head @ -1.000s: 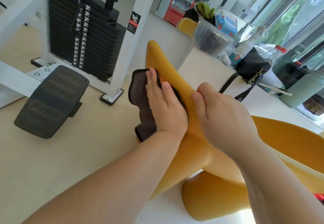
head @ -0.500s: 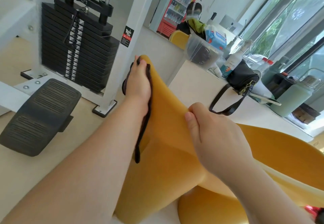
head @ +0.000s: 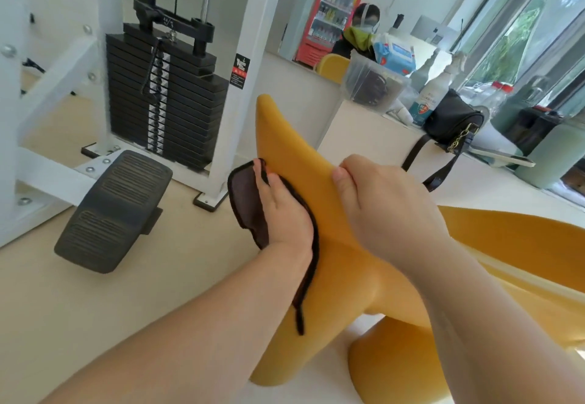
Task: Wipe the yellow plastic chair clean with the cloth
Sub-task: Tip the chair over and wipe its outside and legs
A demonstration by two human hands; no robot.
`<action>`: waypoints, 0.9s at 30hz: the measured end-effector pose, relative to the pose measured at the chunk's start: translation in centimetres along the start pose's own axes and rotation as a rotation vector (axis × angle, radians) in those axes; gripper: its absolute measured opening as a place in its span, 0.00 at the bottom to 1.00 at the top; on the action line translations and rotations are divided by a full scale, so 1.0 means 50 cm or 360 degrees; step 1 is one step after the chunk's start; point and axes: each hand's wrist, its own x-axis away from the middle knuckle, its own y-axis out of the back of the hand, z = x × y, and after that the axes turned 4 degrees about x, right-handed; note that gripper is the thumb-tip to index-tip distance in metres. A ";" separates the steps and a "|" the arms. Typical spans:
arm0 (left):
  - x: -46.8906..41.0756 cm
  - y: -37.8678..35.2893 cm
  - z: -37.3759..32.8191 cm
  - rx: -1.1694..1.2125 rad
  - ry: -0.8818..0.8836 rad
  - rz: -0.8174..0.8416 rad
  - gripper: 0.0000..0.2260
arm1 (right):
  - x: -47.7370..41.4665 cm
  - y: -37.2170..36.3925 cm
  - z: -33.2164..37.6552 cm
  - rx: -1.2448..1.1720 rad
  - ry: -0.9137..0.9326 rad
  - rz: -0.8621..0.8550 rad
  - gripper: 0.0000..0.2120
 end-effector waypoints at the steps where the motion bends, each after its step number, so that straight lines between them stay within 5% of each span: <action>1: 0.025 -0.009 0.008 -0.0052 -0.0053 -0.0035 0.21 | 0.010 0.006 -0.008 -0.0016 0.0030 -0.0003 0.22; 10: 0.164 -0.018 0.046 -0.0469 -0.0354 -0.0161 0.23 | 0.222 0.048 -0.247 0.0162 -0.0333 -0.0006 0.39; 19: 0.265 -0.044 0.008 -0.0741 -0.0038 -0.0371 0.21 | 0.240 0.010 -0.272 0.0067 -0.0214 -0.0280 0.33; 27: 0.361 -0.075 -0.095 -0.0984 0.0526 -0.0332 0.17 | 0.246 0.042 -0.269 -0.0086 -0.0359 0.0075 0.26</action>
